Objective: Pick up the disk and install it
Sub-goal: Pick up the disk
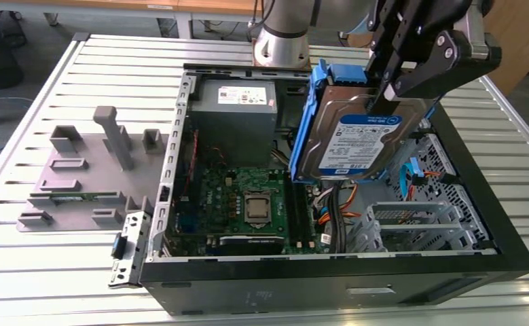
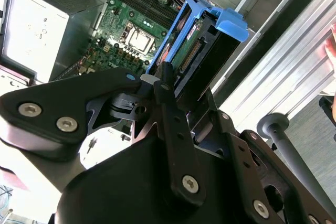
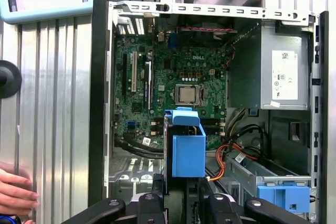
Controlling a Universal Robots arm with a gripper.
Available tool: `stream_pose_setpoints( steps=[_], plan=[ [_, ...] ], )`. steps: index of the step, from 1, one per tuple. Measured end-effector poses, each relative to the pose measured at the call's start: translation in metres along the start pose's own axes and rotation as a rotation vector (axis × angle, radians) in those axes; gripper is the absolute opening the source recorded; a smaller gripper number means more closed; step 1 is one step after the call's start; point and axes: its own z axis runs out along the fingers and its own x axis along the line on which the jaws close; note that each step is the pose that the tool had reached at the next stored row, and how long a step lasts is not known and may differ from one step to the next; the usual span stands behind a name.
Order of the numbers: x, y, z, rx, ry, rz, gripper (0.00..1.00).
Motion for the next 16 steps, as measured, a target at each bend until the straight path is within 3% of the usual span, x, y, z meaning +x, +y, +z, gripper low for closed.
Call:
stream_pose_setpoints(
  steps=[7,16],
  plan=[
    [0.0041,0.0,0.0007,0.0,-0.0001,0.0,0.35],
    [0.017,-0.0001,0.0029,0.0,-0.0001,0.0,0.35]
  ],
)
